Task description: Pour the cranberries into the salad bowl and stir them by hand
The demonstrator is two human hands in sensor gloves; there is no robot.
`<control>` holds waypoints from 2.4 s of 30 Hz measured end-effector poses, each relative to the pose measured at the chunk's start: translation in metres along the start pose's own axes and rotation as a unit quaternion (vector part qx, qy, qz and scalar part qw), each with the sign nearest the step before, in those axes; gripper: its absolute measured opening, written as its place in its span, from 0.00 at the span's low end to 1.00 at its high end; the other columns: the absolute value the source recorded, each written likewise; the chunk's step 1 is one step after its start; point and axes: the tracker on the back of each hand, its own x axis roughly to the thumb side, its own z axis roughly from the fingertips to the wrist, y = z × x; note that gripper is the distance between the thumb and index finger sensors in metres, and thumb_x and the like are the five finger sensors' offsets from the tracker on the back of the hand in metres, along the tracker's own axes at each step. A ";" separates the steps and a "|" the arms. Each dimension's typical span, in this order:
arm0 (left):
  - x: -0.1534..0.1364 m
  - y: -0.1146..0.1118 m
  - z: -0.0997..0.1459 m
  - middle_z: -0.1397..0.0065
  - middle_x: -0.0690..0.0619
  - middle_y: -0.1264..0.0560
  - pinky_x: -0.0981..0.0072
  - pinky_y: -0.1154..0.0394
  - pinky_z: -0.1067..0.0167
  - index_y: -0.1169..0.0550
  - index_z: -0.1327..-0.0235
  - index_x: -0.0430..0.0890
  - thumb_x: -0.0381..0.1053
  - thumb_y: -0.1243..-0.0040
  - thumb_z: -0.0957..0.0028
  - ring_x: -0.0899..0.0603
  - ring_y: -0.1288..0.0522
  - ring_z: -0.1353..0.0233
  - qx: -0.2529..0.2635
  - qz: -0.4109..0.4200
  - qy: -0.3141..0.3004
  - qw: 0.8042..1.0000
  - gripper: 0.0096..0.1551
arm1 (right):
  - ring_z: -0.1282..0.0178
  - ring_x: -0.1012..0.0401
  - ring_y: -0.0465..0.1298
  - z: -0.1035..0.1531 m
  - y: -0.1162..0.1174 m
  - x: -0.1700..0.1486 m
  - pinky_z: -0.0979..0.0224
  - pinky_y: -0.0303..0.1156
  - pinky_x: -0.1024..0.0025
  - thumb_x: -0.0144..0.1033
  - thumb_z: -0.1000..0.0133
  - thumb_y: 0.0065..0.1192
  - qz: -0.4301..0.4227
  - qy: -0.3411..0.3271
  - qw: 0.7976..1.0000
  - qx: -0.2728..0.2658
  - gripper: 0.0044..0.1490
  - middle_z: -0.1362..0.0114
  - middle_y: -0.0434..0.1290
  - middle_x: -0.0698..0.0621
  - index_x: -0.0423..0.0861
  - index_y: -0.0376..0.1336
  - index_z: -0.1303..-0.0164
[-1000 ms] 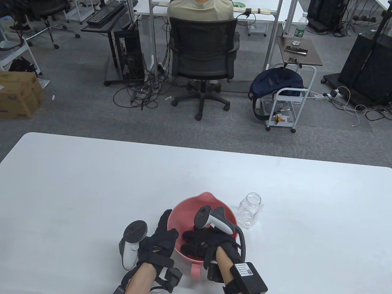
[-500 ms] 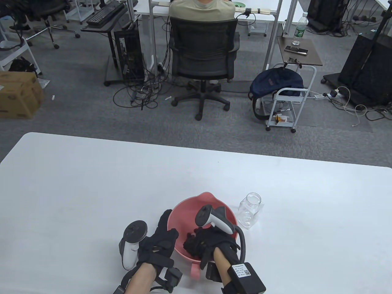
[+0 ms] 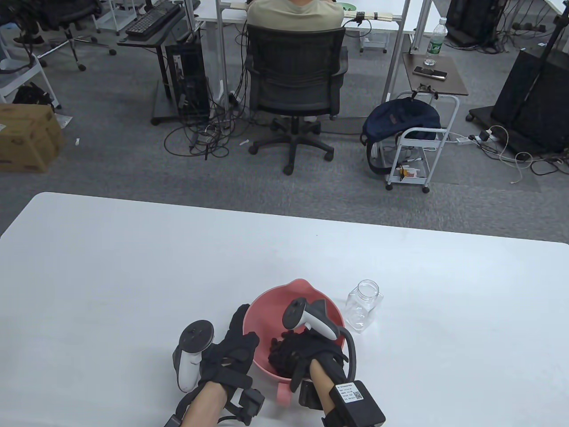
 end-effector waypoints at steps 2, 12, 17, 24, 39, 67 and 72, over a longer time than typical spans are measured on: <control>0.000 0.000 0.000 0.10 0.47 0.51 0.40 0.39 0.22 0.58 0.17 0.61 0.51 0.52 0.36 0.32 0.46 0.14 0.000 0.000 0.000 1.000 0.42 | 0.34 0.70 0.81 0.000 0.000 0.000 0.34 0.81 0.76 0.72 0.47 0.59 0.000 -0.002 1.000 -0.003 0.33 0.26 0.79 0.70 0.74 0.65 0.31; 0.000 0.000 0.000 0.10 0.47 0.51 0.40 0.39 0.22 0.58 0.17 0.61 0.51 0.52 0.36 0.32 0.46 0.15 -0.001 0.000 0.000 1.000 0.42 | 0.20 0.77 0.75 0.001 0.000 0.001 0.19 0.76 0.64 0.72 0.52 0.62 0.000 -0.030 1.000 -0.001 0.35 0.21 0.74 0.85 0.88 0.60 0.31; 0.000 0.000 0.000 0.10 0.47 0.51 0.40 0.39 0.22 0.58 0.17 0.61 0.51 0.52 0.36 0.32 0.46 0.15 0.000 0.000 -0.001 1.000 0.42 | 0.13 0.81 0.69 -0.001 0.001 0.001 0.16 0.74 0.62 0.74 0.53 0.62 0.005 -0.037 0.999 -0.002 0.37 0.18 0.70 0.88 0.89 0.57 0.30; 0.000 0.000 0.000 0.10 0.47 0.51 0.40 0.39 0.22 0.58 0.17 0.61 0.51 0.52 0.36 0.32 0.46 0.14 -0.001 -0.002 -0.001 1.000 0.42 | 0.09 0.80 0.61 -0.001 0.001 0.001 0.14 0.71 0.61 0.75 0.54 0.62 0.009 -0.037 0.999 0.000 0.39 0.13 0.61 0.88 0.90 0.56 0.30; 0.000 0.000 0.000 0.10 0.47 0.51 0.40 0.39 0.22 0.58 0.17 0.61 0.51 0.52 0.36 0.32 0.46 0.14 -0.001 0.000 -0.001 1.000 0.42 | 0.07 0.62 0.51 -0.001 0.002 0.001 0.13 0.67 0.56 0.75 0.51 0.60 0.003 -0.030 1.000 -0.004 0.41 0.08 0.42 0.70 0.86 0.52 0.25; 0.000 0.000 0.000 0.10 0.47 0.51 0.40 0.39 0.22 0.58 0.17 0.61 0.51 0.52 0.36 0.32 0.46 0.14 -0.002 0.003 0.001 1.000 0.42 | 0.22 0.53 0.69 -0.001 0.000 -0.002 0.25 0.75 0.64 0.78 0.44 0.54 -0.020 -0.007 1.000 -0.006 0.59 0.14 0.56 0.38 0.45 0.49 0.17; 0.000 0.000 0.000 0.10 0.47 0.51 0.40 0.39 0.22 0.58 0.17 0.61 0.51 0.52 0.36 0.32 0.46 0.14 -0.002 0.003 0.001 1.000 0.42 | 0.29 0.61 0.76 -0.001 0.000 -0.002 0.32 0.80 0.71 0.79 0.44 0.54 -0.018 -0.005 1.000 -0.006 0.56 0.19 0.67 0.44 0.48 0.54 0.19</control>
